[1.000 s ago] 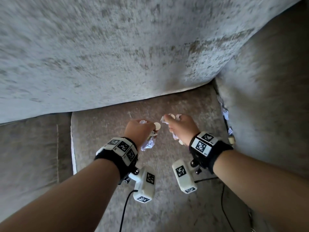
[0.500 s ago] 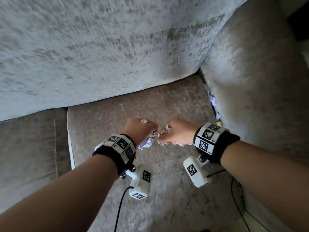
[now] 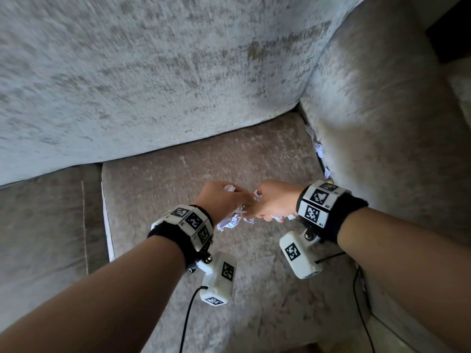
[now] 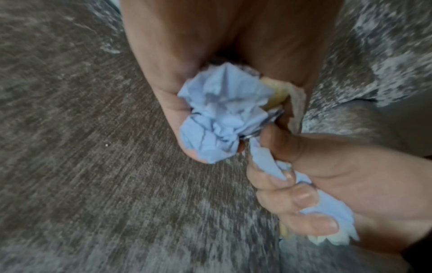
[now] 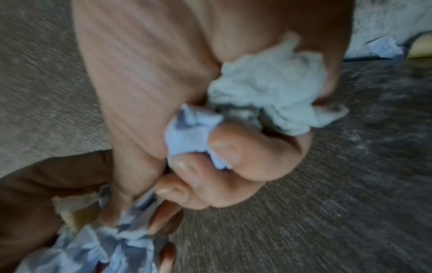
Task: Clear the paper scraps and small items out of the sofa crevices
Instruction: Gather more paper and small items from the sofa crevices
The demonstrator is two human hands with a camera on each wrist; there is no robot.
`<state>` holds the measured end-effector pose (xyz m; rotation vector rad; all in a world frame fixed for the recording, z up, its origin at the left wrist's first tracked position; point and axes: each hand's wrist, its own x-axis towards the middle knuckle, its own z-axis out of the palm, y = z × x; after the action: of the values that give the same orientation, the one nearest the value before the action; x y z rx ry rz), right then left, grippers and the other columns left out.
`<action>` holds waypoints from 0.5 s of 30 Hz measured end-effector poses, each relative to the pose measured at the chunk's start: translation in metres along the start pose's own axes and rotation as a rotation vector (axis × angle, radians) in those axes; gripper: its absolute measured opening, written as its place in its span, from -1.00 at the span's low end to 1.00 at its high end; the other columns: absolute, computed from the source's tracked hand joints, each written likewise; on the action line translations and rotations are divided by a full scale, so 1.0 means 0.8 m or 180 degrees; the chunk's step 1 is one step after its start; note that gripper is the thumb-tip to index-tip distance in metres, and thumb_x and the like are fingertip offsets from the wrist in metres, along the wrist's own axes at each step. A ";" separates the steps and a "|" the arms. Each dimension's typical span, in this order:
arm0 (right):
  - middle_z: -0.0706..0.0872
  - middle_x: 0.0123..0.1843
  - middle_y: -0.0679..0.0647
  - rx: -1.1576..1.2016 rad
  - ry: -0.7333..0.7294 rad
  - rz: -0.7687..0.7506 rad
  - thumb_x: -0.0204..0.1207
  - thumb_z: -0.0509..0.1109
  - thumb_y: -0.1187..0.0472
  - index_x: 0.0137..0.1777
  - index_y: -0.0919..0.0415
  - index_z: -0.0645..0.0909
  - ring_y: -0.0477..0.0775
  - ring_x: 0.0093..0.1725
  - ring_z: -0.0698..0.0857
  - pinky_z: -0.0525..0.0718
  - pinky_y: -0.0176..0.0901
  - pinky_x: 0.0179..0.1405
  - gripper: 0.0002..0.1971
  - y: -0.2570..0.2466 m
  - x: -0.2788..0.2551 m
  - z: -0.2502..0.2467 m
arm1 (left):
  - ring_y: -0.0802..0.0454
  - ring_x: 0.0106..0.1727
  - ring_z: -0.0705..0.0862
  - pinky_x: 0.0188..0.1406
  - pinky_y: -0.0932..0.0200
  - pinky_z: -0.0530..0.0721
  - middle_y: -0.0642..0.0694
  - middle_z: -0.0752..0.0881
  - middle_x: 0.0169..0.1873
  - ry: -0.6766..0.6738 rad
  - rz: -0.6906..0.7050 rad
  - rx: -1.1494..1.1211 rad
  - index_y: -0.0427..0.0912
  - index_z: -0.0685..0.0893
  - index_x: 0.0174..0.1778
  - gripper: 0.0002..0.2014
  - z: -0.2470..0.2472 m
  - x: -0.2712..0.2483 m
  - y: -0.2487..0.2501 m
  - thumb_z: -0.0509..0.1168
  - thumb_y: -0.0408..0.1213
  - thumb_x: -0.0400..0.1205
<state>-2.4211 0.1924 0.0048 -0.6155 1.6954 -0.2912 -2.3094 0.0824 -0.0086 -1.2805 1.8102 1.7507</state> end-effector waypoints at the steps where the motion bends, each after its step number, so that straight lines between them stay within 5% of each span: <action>1: 0.53 -0.49 0.06 -0.0002 -0.0022 -0.0003 0.48 0.50 -0.10 -0.43 0.20 0.50 -0.12 -0.74 0.39 0.27 -0.49 -0.74 -0.56 0.000 -0.001 -0.001 | 0.08 -0.28 0.74 -0.21 0.13 0.70 -0.07 0.83 -0.37 -0.0046 -0.0016 -0.0038 -0.14 0.84 -0.38 -0.94 0.001 0.000 0.000 0.56 -0.26 0.38; 6: 0.58 -0.43 0.09 0.0057 -0.0078 -0.0058 0.48 0.50 -0.10 -0.18 0.33 0.65 -0.04 -0.63 0.46 0.29 -0.48 -0.75 -0.58 0.008 -0.003 0.000 | 0.04 -0.25 0.79 -0.04 0.04 0.77 -0.11 0.84 -0.35 -0.0283 -0.0118 0.0034 -0.14 0.84 -0.37 -0.98 0.003 0.002 0.000 0.52 -0.33 0.36; 9: 0.60 -0.46 0.05 0.0091 -0.0118 -0.0152 0.49 0.46 -0.17 -0.31 0.14 0.67 0.02 -0.57 0.51 0.37 -0.40 -0.67 -0.62 0.016 -0.007 0.002 | 0.02 -0.30 0.77 -0.13 0.05 0.75 -0.07 0.82 -0.40 -0.0101 -0.0142 0.0015 -0.11 0.81 -0.46 -0.89 0.005 0.004 0.003 0.47 -0.36 0.38; 12: 0.38 -0.55 0.09 0.0410 -0.0097 -0.0033 0.51 0.36 0.04 -0.51 0.15 0.41 0.05 -0.62 0.33 0.25 -0.35 -0.62 -0.60 0.030 -0.015 0.000 | -0.04 -0.29 0.77 -0.12 0.03 0.76 -0.09 0.82 -0.40 0.0159 -0.0282 -0.0051 -0.09 0.81 -0.47 -0.88 0.003 0.010 0.005 0.48 -0.33 0.38; 15: 0.27 -0.50 0.13 0.1155 -0.0018 0.0223 0.50 0.16 0.25 -0.45 0.19 0.29 0.01 -0.63 0.23 0.13 -0.37 -0.60 -0.72 0.047 -0.024 -0.011 | -0.05 -0.32 0.77 -0.18 0.03 0.77 -0.11 0.82 -0.42 0.0202 -0.0335 -0.0035 -0.09 0.82 -0.47 -0.90 0.002 0.012 0.011 0.50 -0.30 0.36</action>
<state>-2.4363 0.2324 0.0037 -0.2871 1.6027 -0.5316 -2.3221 0.0787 -0.0105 -1.4238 1.7350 1.6845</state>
